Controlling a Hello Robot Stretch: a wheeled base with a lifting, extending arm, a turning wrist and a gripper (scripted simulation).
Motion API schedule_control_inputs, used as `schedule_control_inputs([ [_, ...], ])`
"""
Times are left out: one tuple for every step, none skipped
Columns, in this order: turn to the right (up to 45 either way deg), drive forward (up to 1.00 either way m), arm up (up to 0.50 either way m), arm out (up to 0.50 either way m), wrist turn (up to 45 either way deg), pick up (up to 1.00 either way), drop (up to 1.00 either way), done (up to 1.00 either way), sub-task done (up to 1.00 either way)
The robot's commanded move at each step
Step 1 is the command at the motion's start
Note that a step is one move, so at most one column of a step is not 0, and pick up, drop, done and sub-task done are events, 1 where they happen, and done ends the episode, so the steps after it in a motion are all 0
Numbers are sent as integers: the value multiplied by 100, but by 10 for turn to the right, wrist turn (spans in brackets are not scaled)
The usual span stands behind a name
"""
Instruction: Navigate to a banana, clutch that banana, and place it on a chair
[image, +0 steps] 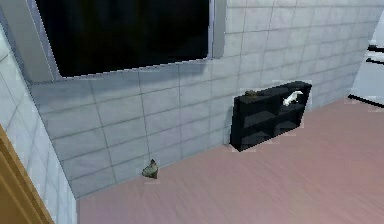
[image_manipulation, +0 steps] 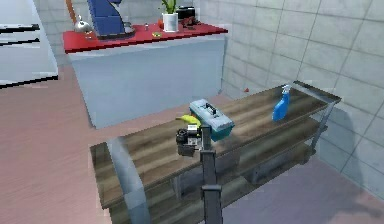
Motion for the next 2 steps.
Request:
schedule_control_inputs([
  [0,0,30,0,0,0,0,0,0],
  [0,0,0,0,-450,0,0,0,0],
])
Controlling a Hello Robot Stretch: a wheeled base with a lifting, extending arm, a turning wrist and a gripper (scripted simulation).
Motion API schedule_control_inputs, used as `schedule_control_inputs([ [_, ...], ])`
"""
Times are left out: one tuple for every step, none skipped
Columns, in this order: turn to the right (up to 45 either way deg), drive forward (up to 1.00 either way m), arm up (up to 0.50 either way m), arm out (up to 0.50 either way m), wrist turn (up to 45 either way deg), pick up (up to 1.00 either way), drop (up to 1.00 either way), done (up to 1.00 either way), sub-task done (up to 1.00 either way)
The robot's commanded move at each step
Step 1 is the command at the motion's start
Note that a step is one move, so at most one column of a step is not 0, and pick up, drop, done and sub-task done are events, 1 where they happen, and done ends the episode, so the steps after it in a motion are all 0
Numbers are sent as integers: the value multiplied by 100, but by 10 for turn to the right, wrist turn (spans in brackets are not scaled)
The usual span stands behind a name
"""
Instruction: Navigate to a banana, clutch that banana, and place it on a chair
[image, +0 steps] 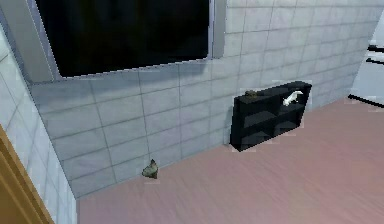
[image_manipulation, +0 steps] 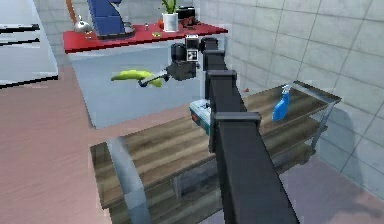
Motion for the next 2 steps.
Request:
schedule_control_inputs([
  [0,0,0,0,-450,0,0,0,0],
  [0,0,0,0,-450,0,0,0,0],
])
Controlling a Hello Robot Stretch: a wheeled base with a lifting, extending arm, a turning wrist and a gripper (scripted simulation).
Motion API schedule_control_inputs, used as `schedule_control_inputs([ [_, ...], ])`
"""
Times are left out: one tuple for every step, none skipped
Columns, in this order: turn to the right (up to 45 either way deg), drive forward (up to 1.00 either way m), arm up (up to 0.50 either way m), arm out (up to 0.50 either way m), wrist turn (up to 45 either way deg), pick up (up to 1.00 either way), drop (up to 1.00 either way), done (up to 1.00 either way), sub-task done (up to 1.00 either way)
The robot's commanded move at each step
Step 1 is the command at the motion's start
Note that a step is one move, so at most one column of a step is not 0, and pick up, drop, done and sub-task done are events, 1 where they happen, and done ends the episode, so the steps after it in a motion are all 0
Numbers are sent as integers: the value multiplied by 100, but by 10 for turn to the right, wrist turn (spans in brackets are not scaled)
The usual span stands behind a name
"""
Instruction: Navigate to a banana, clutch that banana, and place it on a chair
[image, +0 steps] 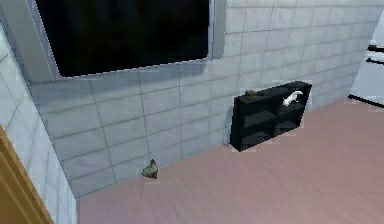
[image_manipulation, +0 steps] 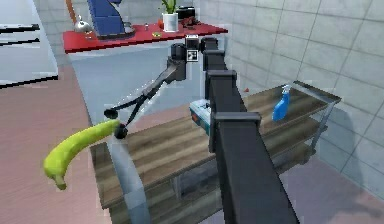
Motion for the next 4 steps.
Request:
schedule_control_inputs([
  [0,0,0,0,-60,0,0,0,0],
  [0,0,0,-44,0,0,0,0,0],
  [-450,0,0,0,0,0,0,0,0],
  [-30,0,0,0,0,0,0,0,0],
])
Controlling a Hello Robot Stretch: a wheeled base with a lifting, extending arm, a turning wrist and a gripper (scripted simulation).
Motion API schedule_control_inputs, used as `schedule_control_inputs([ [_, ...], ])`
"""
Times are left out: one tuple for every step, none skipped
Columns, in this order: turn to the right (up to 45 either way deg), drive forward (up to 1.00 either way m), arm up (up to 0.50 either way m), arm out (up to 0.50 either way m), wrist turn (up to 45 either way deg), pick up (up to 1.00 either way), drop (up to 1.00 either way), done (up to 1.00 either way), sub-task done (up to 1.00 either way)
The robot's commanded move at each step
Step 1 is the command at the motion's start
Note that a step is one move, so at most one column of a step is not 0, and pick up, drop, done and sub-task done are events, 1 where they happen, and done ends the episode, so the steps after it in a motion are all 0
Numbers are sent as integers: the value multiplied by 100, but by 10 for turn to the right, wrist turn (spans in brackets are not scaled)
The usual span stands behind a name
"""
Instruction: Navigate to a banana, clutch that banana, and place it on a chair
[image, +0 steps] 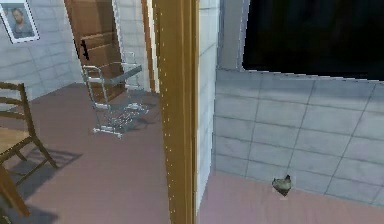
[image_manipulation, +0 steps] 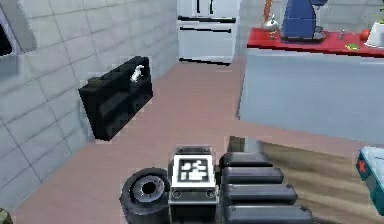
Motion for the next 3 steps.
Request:
schedule_control_inputs([
  [0,10,0,0,0,0,0,0,0],
  [-450,0,0,0,0,0,0,0,0],
  [-330,0,0,0,0,0,0,0,0],
])
